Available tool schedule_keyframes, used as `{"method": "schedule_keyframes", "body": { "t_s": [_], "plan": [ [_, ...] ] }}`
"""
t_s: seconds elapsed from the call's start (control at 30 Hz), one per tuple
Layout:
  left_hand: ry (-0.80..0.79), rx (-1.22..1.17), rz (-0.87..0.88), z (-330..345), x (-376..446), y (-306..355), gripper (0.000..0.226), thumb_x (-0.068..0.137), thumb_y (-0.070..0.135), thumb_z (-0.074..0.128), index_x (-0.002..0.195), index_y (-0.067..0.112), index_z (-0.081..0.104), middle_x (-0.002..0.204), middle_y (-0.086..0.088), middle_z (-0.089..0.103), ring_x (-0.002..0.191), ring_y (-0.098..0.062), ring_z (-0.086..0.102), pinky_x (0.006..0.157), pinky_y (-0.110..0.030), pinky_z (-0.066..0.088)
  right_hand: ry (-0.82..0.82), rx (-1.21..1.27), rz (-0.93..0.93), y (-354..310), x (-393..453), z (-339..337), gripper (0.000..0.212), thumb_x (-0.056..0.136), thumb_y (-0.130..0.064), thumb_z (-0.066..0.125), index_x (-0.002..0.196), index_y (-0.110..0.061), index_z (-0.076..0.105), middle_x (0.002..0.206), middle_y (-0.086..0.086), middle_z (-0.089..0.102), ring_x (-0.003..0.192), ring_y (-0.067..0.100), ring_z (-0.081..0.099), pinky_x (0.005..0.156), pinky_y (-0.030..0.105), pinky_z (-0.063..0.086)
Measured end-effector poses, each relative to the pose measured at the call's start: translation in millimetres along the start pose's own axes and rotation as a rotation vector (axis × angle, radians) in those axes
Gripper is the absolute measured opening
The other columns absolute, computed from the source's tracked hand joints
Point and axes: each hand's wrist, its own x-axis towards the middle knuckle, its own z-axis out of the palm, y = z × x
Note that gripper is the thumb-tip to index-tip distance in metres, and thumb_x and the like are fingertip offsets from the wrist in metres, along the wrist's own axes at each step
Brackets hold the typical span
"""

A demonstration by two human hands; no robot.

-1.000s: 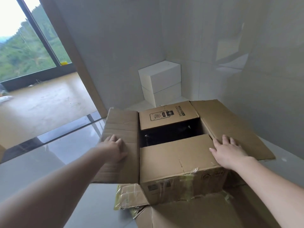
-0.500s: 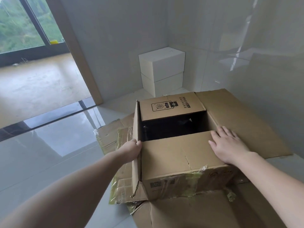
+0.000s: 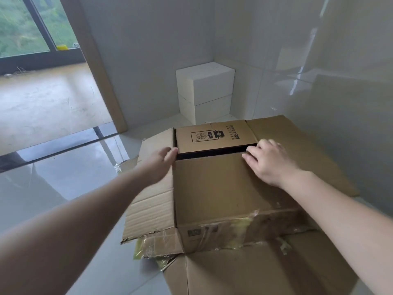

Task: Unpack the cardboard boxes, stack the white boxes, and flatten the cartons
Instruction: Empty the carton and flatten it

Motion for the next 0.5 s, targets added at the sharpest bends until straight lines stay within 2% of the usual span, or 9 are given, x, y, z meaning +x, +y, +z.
{"method": "schedule_keyframes", "body": {
  "t_s": [0.03, 0.07, 0.1, 0.13, 0.2, 0.3, 0.37, 0.43, 0.5],
  "plan": [
    [0.039, -0.006, 0.019, -8.1, 2.4, 5.3, 0.050, 0.100, 0.045, 0.030, 0.125, 0.009, 0.054, 0.127, -0.014, 0.057, 0.117, -0.026, 0.050, 0.085, -0.026, 0.031, 0.086, 0.031, -0.019, -0.7, -4.5, -15.7, 0.044, 0.098, -0.044, 0.032, 0.095, -0.016, 0.066, 0.090, 0.005, 0.054, 0.096, 0.028, 0.050, 0.089, 0.038, 0.036],
    [0.073, 0.000, 0.033, -13.9, 3.1, 9.7, 0.050, 0.100, 0.045, 0.030, 0.119, 0.008, 0.058, 0.120, -0.014, 0.061, 0.111, -0.026, 0.052, 0.082, -0.027, 0.031, 0.148, 0.063, -0.042, -1.6, -10.4, -30.2, 0.046, 0.098, -0.043, 0.034, 0.074, -0.015, 0.061, 0.077, 0.002, 0.051, 0.085, 0.028, 0.051, 0.082, 0.038, 0.037],
    [0.094, 0.019, 0.044, -16.8, 2.7, 13.2, 0.049, 0.100, 0.045, 0.030, 0.115, 0.009, 0.060, 0.115, -0.013, 0.063, 0.106, -0.026, 0.054, 0.082, -0.028, 0.033, 0.177, 0.099, -0.071, -2.9, -17.7, -44.0, 0.049, 0.098, -0.042, 0.035, 0.059, -0.016, 0.049, 0.066, -0.002, 0.046, 0.074, 0.026, 0.051, 0.074, 0.036, 0.038],
    [0.097, 0.048, 0.052, -17.0, 1.2, 15.7, 0.048, 0.100, 0.045, 0.031, 0.113, 0.010, 0.061, 0.112, -0.012, 0.064, 0.104, -0.026, 0.054, 0.083, -0.029, 0.037, 0.167, 0.144, -0.088, -4.7, -25.6, -56.9, 0.053, 0.098, -0.043, 0.035, 0.052, -0.017, 0.040, 0.056, -0.004, 0.042, 0.062, 0.023, 0.048, 0.065, 0.035, 0.036],
    [0.061, 0.102, 0.067, -12.6, -2.5, 21.3, 0.048, 0.099, 0.046, 0.030, 0.114, 0.012, 0.061, 0.112, -0.009, 0.065, 0.103, -0.026, 0.055, 0.090, -0.034, 0.042, 0.078, 0.223, -0.070, -8.5, -41.9, -77.8, 0.058, 0.097, -0.049, 0.035, 0.048, -0.016, 0.034, 0.045, -0.004, 0.038, 0.047, 0.016, 0.041, 0.051, 0.030, 0.027],
    [0.004, 0.144, 0.119, -2.1, -8.2, 34.1, 0.047, 0.099, 0.047, 0.030, 0.115, 0.015, 0.060, 0.111, -0.007, 0.063, 0.095, -0.021, 0.052, 0.080, -0.031, 0.038, -0.173, 0.219, -0.023, -11.3, -65.9, -88.4, 0.056, 0.095, -0.052, 0.038, 0.052, -0.015, 0.040, 0.048, -0.002, 0.042, 0.046, 0.016, 0.042, 0.047, 0.029, 0.029],
    [0.002, 0.223, 0.164, 3.4, -12.0, 43.9, 0.045, 0.098, 0.049, 0.029, 0.112, 0.020, 0.060, 0.103, -0.001, 0.060, 0.088, -0.016, 0.046, 0.070, -0.028, 0.033, -0.350, 0.174, -0.040, -13.6, -81.6, -84.6, 0.050, 0.091, -0.055, 0.044, 0.060, -0.016, 0.053, 0.056, -0.005, 0.053, 0.053, 0.015, 0.051, 0.049, 0.027, 0.034],
    [-0.021, 0.261, 0.197, 9.0, -15.4, 52.2, 0.041, 0.096, 0.052, 0.028, 0.103, 0.025, 0.057, 0.095, 0.004, 0.055, 0.085, -0.014, 0.047, 0.064, -0.027, 0.032, -0.488, 0.163, -0.063, -15.3, -97.1, -76.9, 0.040, 0.086, -0.060, 0.049, 0.082, -0.025, 0.067, 0.077, -0.009, 0.064, 0.072, 0.013, 0.061, 0.057, 0.026, 0.042],
    [-0.087, 0.228, 0.211, 15.4, -17.1, 57.8, 0.036, 0.096, 0.053, 0.028, 0.095, 0.027, 0.053, 0.096, 0.000, 0.058, 0.087, -0.018, 0.052, 0.071, -0.032, 0.040, -0.603, 0.111, -0.098, -17.2, -109.9, -64.4, 0.055, 0.082, -0.067, 0.047, 0.117, -0.027, 0.062, 0.111, -0.008, 0.064, 0.100, 0.018, 0.060, 0.076, 0.028, 0.048]
  ]
}}
